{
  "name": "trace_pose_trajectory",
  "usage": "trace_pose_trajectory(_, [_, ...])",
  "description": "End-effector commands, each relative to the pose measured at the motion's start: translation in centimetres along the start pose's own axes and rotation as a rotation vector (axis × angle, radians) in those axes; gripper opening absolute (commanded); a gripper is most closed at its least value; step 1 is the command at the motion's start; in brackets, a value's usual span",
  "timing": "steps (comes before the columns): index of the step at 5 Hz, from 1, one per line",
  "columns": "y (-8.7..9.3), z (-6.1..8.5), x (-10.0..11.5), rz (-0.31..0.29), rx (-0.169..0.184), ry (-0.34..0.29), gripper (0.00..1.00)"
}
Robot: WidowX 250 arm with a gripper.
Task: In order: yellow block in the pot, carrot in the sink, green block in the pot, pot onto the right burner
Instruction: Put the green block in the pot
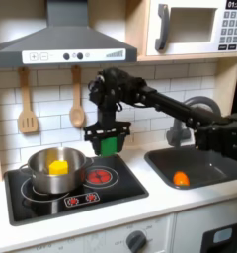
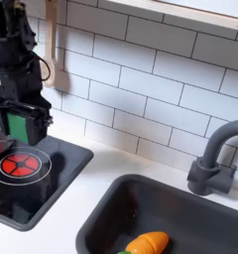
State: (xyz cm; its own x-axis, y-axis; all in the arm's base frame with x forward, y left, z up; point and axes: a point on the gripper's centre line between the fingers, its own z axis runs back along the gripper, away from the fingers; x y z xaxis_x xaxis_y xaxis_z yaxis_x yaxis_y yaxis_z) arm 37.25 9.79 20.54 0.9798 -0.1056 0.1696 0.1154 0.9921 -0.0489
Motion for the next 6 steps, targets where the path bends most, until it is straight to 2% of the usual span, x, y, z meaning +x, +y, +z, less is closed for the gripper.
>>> trace_pose_trajectory(1, [0.7,0.9,0.2,0.005,0.011,-0.020,0.00])
trace_pose_trajectory(3, [2.5,1.5,0.4,0.040,0.018,-0.030,0.00])
trace_pose_trajectory(6, [4.6,0.3,1.0,0.078,0.009,-0.001,0.00])
